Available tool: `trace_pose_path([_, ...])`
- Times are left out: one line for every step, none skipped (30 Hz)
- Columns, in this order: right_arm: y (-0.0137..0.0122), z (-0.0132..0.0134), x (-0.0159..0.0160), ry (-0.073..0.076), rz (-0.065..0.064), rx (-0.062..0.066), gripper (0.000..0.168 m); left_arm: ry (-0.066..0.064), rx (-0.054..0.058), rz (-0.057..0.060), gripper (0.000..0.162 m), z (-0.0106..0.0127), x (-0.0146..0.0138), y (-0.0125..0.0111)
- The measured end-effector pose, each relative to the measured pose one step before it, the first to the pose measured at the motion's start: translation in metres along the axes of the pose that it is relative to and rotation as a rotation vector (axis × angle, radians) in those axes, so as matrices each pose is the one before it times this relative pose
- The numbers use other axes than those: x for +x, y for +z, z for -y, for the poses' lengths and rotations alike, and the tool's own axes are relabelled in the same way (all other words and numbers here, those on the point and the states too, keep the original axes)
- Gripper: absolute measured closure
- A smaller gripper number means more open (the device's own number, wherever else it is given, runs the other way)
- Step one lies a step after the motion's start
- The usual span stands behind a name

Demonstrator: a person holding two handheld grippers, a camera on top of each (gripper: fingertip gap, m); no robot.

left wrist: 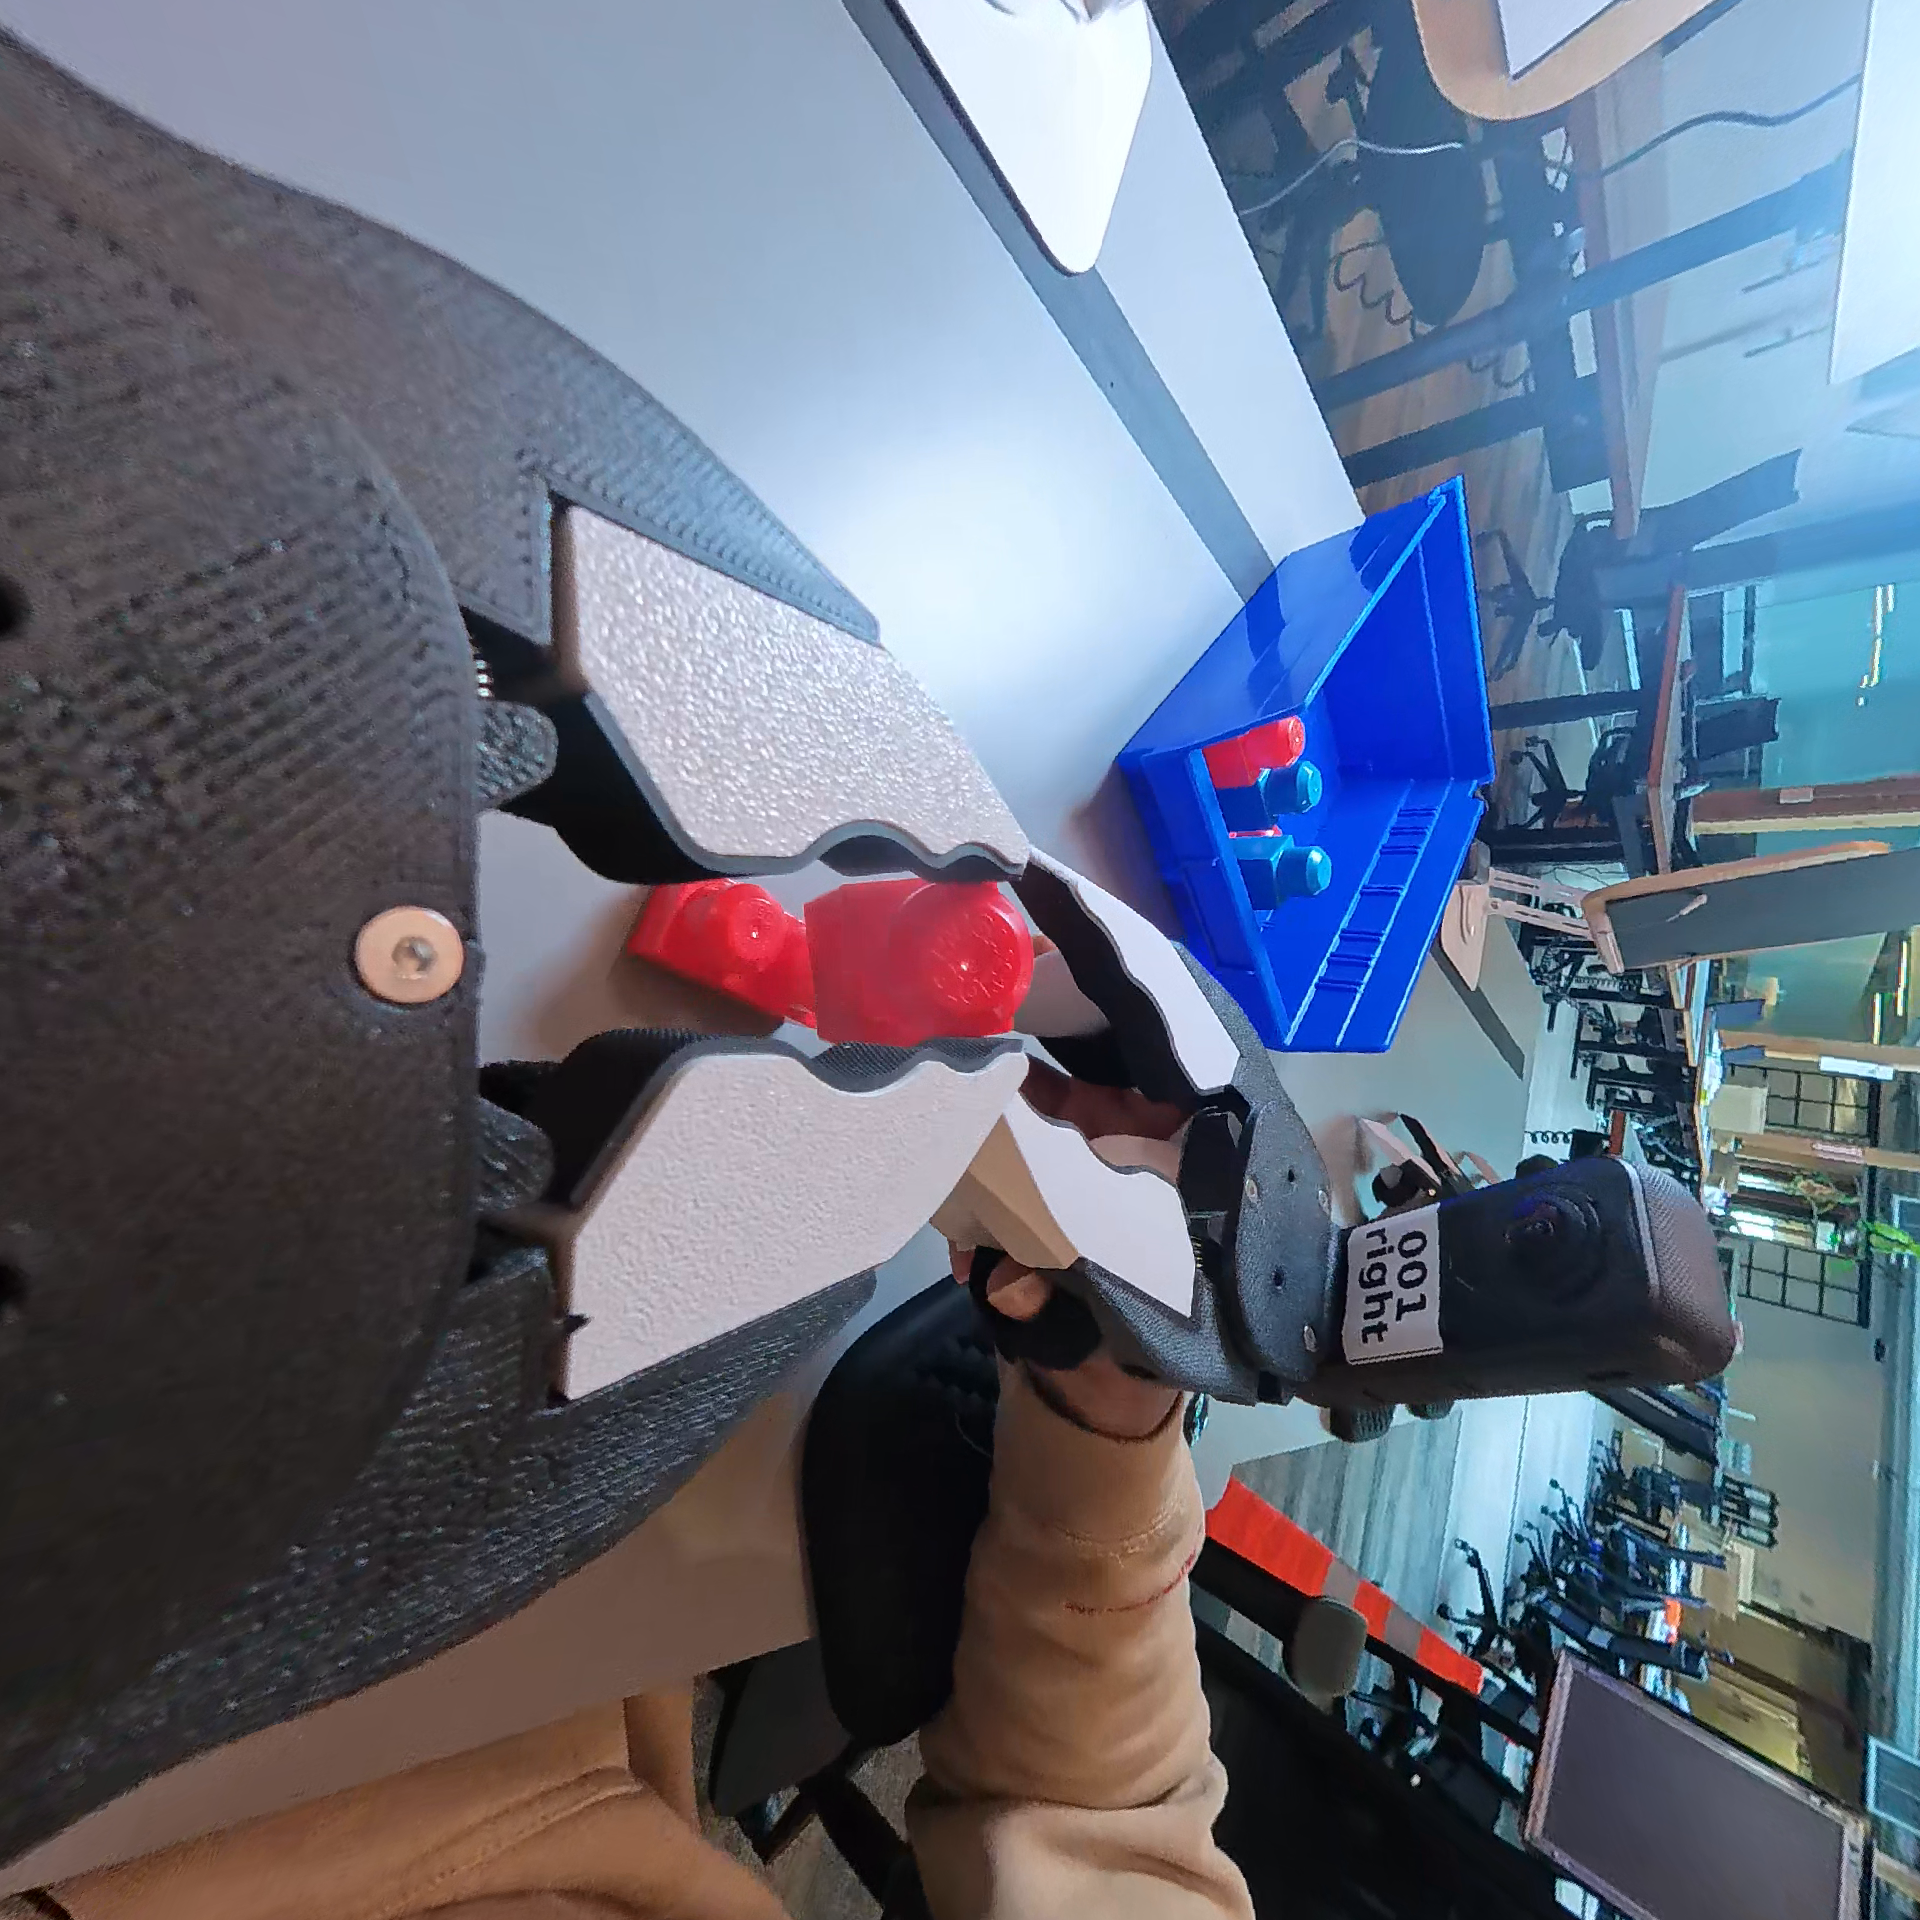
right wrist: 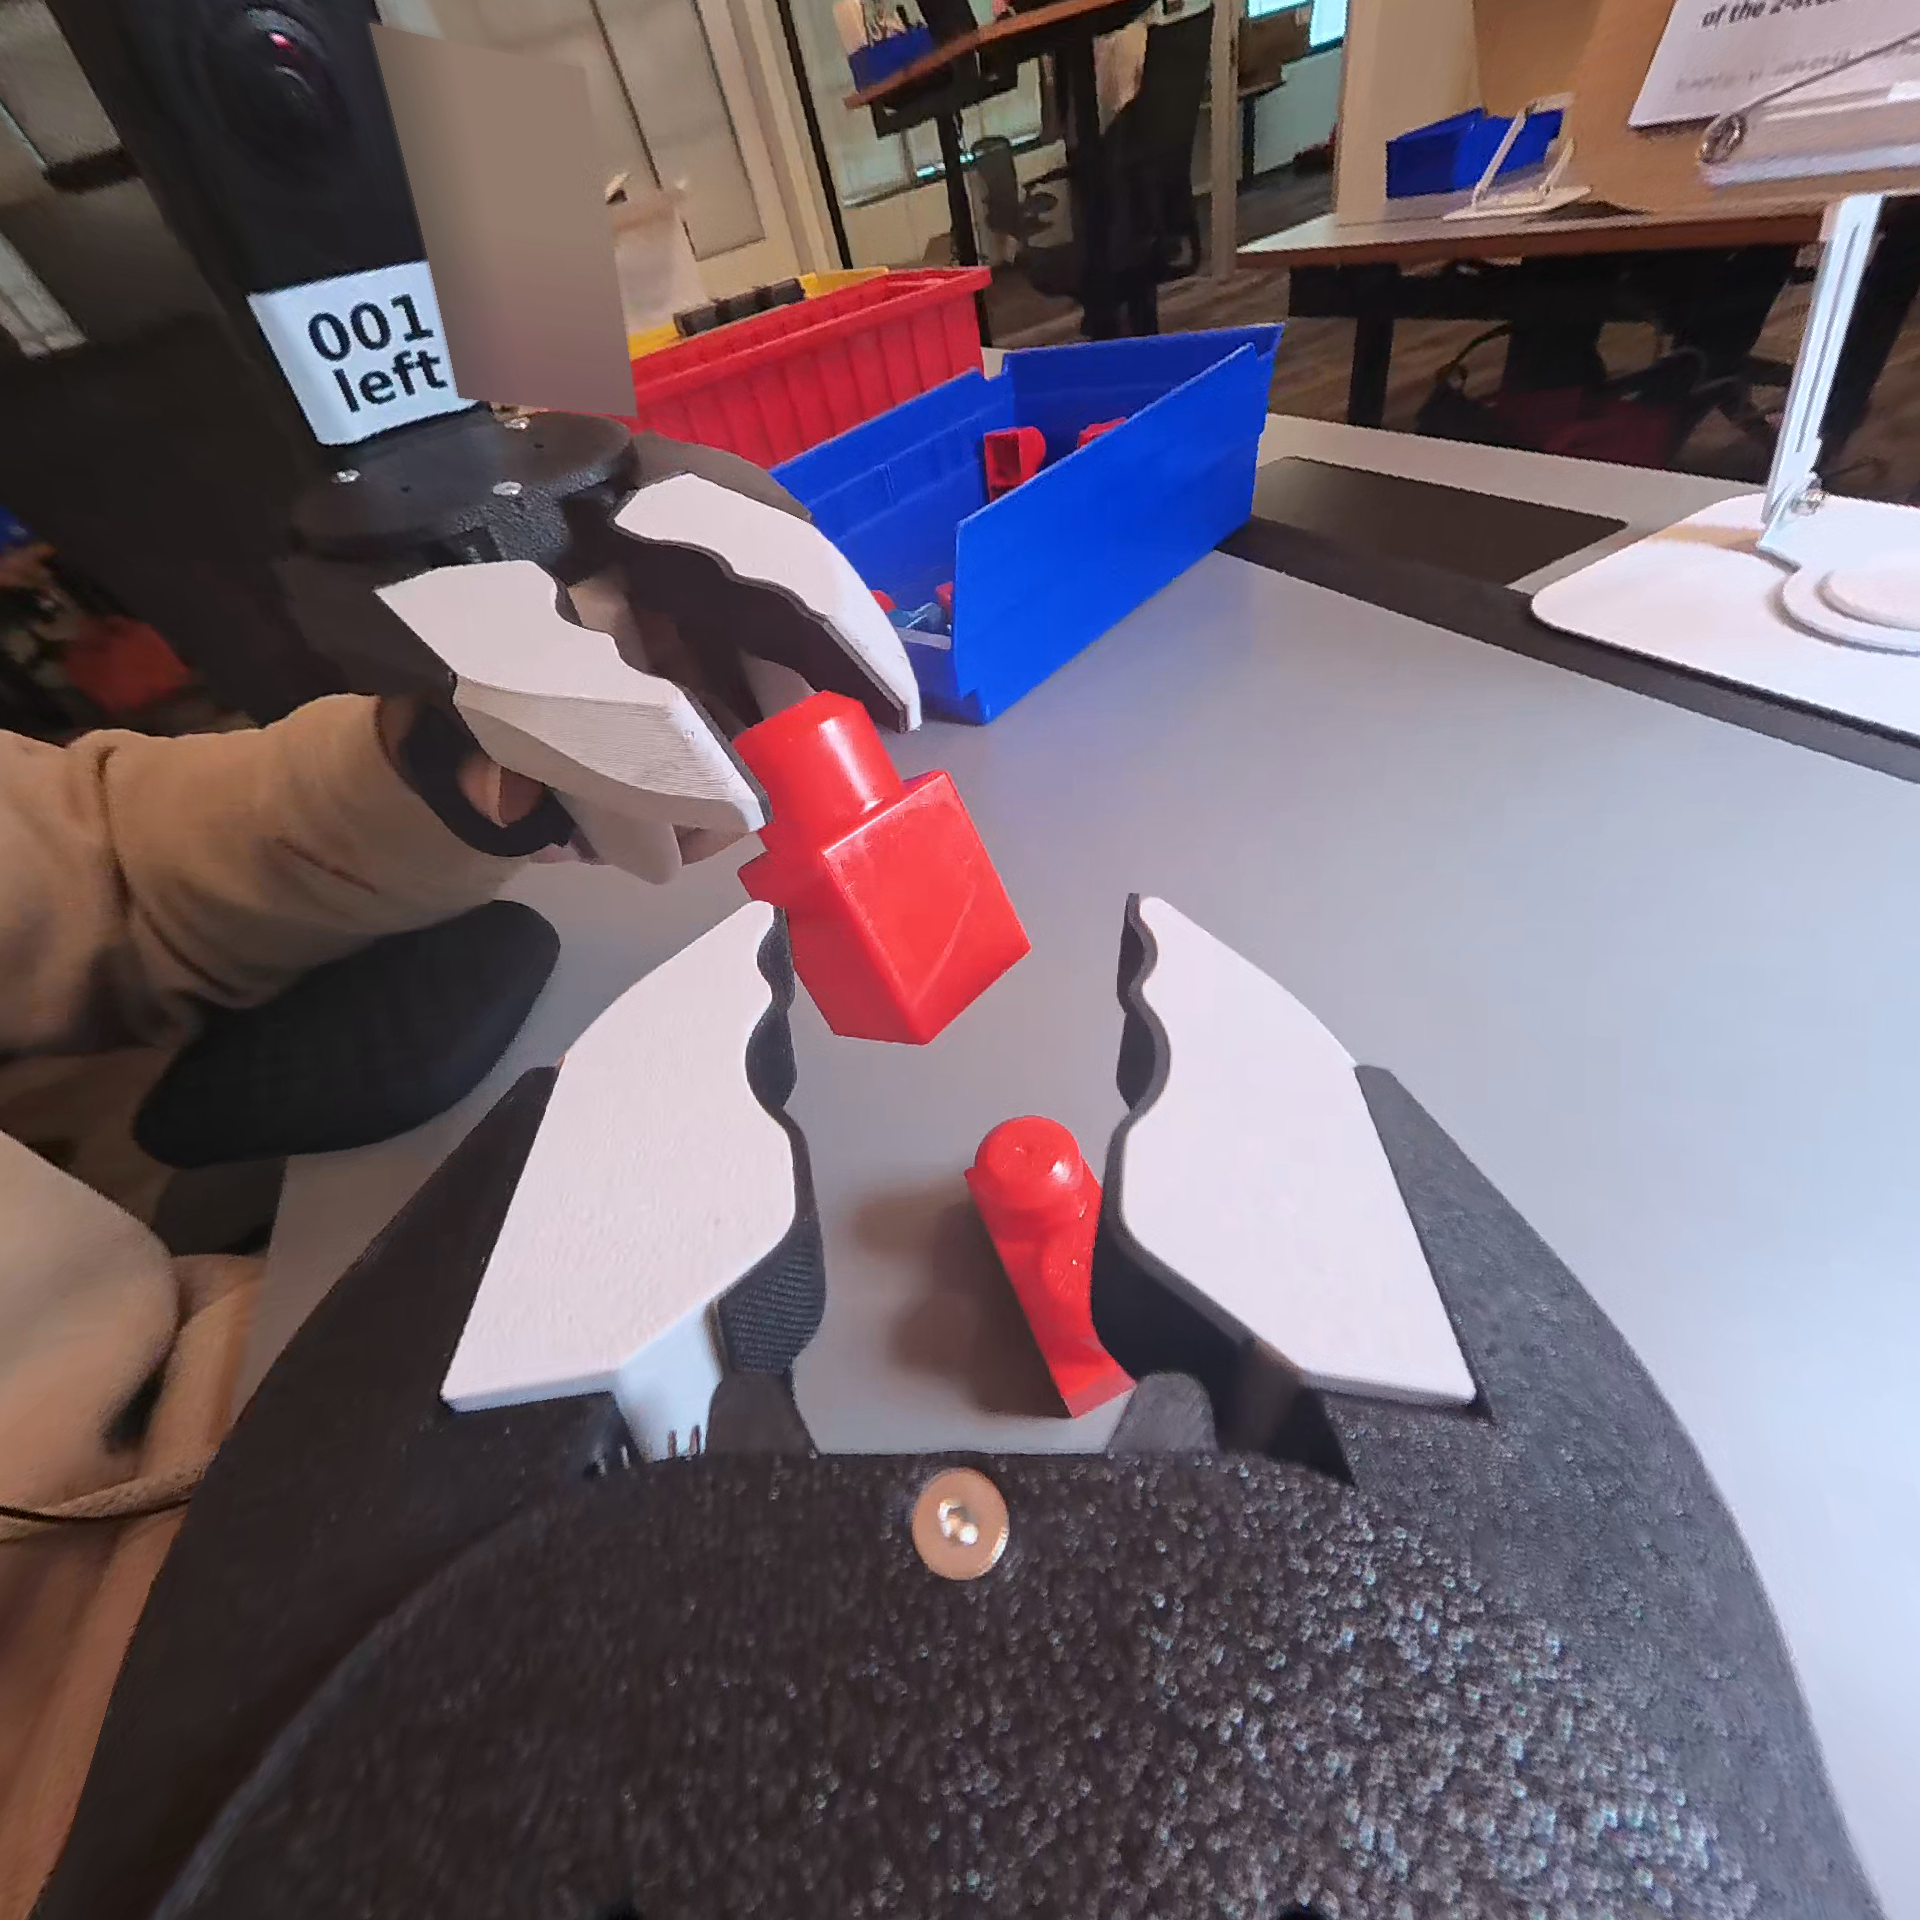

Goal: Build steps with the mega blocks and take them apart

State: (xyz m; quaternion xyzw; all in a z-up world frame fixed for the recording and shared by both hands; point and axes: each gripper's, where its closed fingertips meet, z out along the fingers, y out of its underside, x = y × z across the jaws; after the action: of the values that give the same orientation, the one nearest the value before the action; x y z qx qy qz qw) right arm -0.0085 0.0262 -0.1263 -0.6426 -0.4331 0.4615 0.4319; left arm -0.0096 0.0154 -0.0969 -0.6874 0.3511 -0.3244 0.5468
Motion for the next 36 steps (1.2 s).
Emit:
trace_pose_path([-0.00001, -0.00007, 0.00043, 0.0109, 0.0002, 0.0014, 0.108, -0.0116, -0.0003, 0.0018, 0.133, -0.00036, -0.00078, -0.00003])
trace_pose_path([0.00010, 0.00008, -0.00023, 0.0051, 0.0002, 0.0020, 0.108, -0.0112, -0.0006, 0.0008, 0.133, -0.00033, -0.00066, 0.00017])
trace_pose_path([0.00041, 0.00013, -0.00122, 0.0023, 0.0016, 0.0021, 0.109, -0.0057, -0.0015, 0.0000, 0.133, -0.00051, -0.00013, 0.00066])
trace_pose_path([0.00049, 0.00066, -0.00143, 0.0045, 0.0030, 0.0036, 0.109, 0.0019, -0.0022, -0.0031, 0.134, -0.00059, 0.00100, 0.00073])
trace_pose_path([0.00026, 0.00044, -0.00046, 0.0078, 0.0004, 0.0021, 0.108, 0.0061, -0.0082, 0.0028, 0.133, -0.00127, 0.00032, 0.00088])
trace_pose_path([0.00017, -0.00022, 0.00068, 0.0093, -0.0023, -0.0009, 0.107, 0.0053, 0.0010, 0.0050, 0.133, -0.00001, 0.00008, 0.00033])
trace_pose_path([-0.00003, -0.00069, 0.00126, 0.0133, -0.0013, -0.0016, 0.107, 0.0010, -0.0016, 0.0013, 0.133, -0.00021, -0.00011, -0.00008])
trace_pose_path([-0.00002, -0.00106, 0.00133, 0.0183, 0.0028, -0.0021, 0.107, -0.0039, -0.0062, 0.0021, 0.133, -0.00097, -0.00107, -0.00018])
trace_pose_path([-0.00009, -0.00095, 0.00126, 0.0197, 0.0050, -0.0023, 0.106, -0.0069, -0.0032, -0.0022, 0.133, -0.00081, -0.00047, -0.00017])
trace_pose_path([-0.00016, -0.00082, 0.00212, 0.0205, 0.0007, -0.0035, 0.106, -0.0026, -0.0004, 0.0005, 0.133, -0.00037, -0.00096, -0.00047])
trace_pose_path([-0.00085, 0.00014, 0.00306, 0.0192, -0.0045, 0.0012, 0.107, 0.0030, 0.0023, 0.0056, 0.134, 0.00050, -0.00155, -0.00105])
trace_pose_path([-0.00172, 0.00156, 0.00318, 0.0145, -0.0074, 0.0100, 0.109, 0.0008, 0.0036, 0.0044, 0.134, 0.00130, -0.00174, -0.00156])
trace_pose_path([-0.00223, 0.00250, 0.00321, 0.0094, -0.0101, 0.0152, 0.112, -0.0019, 0.0076, 0.0057, 0.134, 0.00211, -0.00228, -0.00204])
trace_pose_path([-0.00224, 0.00302, 0.00258, 0.0030, -0.0110, 0.0176, 0.116, -0.0024, 0.0033, 0.0053, 0.133, 0.00138, -0.00230, -0.00186])
trace_pose_path([-0.00177, 0.00282, 0.00160, -0.0039, -0.0084, 0.0149, 0.120, 0.0004, 0.0003, 0.0049, 0.133, 0.00045, -0.00195, -0.00148])
trace_pose_path([-0.00117, 0.00234, 0.00042, -0.0096, -0.0052, 0.0126, 0.122, 0.0012, -0.0013, 0.0007, 0.133, -0.00032, -0.00101, -0.00071])
trace_pose_path([-0.00071, 0.00215, -0.00069, -0.0141, -0.0006, 0.0118, 0.123, -0.0011, -0.0068, -0.0020, 0.134, -0.00121, -0.00029, 0.00014])
trace_pose_path([-0.00041, 0.00142, -0.00178, -0.0175, 0.0037, 0.0083, 0.123, 0.0003, -0.0086, -0.0020, 0.134, -0.00175, 0.00011, 0.00068])
trace_pose_path([-0.00013, 0.00126, -0.00291, -0.0212, 0.0090, 0.0073, 0.123, 0.0043, -0.0091, -0.0031, 0.134, -0.00188, 0.00055, 0.00100])
trace_pose_path([0.00018, 0.00076, -0.00321, -0.0259, 0.0096, 0.0029, 0.122, 0.0066, -0.0131, -0.0036, 0.134, -0.00268, 0.00075, 0.00129])
trace_pose_path([0.00042, -0.00084, -0.00284, -0.0324, 0.0069, -0.0086, 0.120, 0.0059, -0.0118, -0.0018, 0.134, -0.00242, 0.00060, 0.00124])
trace_pose_path([0.00108, -0.00306, -0.00392, -0.0404, 0.0148, -0.0223, 0.119, 0.0025, -0.0103, -0.0066, 0.134, -0.00212, 0.00142, 0.00125])
trace_pose_path([0.00176, -0.00521, -0.00471, -0.0408, 0.0209, -0.0353, 0.119, 0.0018, -0.0108, -0.0079, 0.134, -0.00197, 0.00164, 0.00118])
trace_pose_path([0.00236, -0.00577, -0.00428, -0.0348, 0.0160, -0.0363, 0.115, 0.0049, -0.0101, -0.0002, 0.134, -0.00171, 0.00066, 0.00104])
trace_pose_path([0.00285, -0.00512, -0.00417, -0.0308, 0.0126, -0.0287, 0.114, 0.0089, -0.0135, -0.0079, 0.134, -0.00216, 0.00200, 0.00123])
trace_pose_path([0.00280, -0.00405, -0.00413, -0.0273, 0.0113, -0.0205, 0.113, 0.0088, -0.0167, -0.0218, 0.134, -0.00259, 0.00452, 0.00163])
trace_pose_path([0.00255, -0.00283, -0.00413, -0.0248, 0.0121, -0.0127, 0.114, 0.0112, -0.0182, -0.0238, 0.133, -0.00285, 0.00533, 0.00197])
trace_pose_path([0.00194, -0.00230, -0.00417, -0.0246, 0.0154, -0.0097, 0.115, 0.0218, -0.0156, -0.0179, 0.133, -0.00248, 0.00518, 0.00200])
trace_pose_path([0.00123, -0.00242, -0.00393, -0.0256, 0.0168, -0.0121, 0.119, 0.0248, -0.0184, -0.0124, 0.133, -0.00260, 0.00429, 0.00181])
trace_pose_path([0.00067, -0.00315, -0.00386, -0.0278, 0.0194, -0.0173, 0.121, 0.0178, -0.0252, -0.0122, 0.133, -0.00337, 0.00366, 0.00173])
trace_pose_path([0.00026, -0.00318, -0.00278, -0.0279, 0.0122, -0.0175, 0.123, 0.0103, -0.0232, -0.0151, 0.133, -0.00321, 0.00342, 0.00129])
trace_pose_path([0.00007, -0.00252, -0.00108, -0.0280, -0.0002, -0.0117, 0.125, 0.0068, -0.0079, -0.0072, 0.133, -0.00149, 0.00176, 0.00063])
trace_pose_path([-0.00017, -0.00190, -0.00125, -0.0266, 0.0025, -0.0088, 0.126, 0.0001, -0.0049, -0.0111, 0.133, -0.00085, 0.00159, 0.00038])
trace_pose_path([-0.00011, -0.00193, -0.00228, -0.0191, 0.0116, -0.0104, 0.127, 0.0026, -0.0094, -0.0164, 0.134, -0.00129, 0.00227, 0.00014])
trace_pose_path([0.00002, -0.00148, -0.00193, -0.0105, 0.0127, -0.0090, 0.128, 0.0063, -0.0061, -0.0129, 0.133, -0.00073, 0.00213, 0.00018])
trace_pose_path([0.00008, -0.00120, -0.00203, -0.0074, 0.0128, -0.0086, 0.129, 0.0078, 0.0038, -0.0076, 0.133, 0.00042, 0.00186, 0.00037])
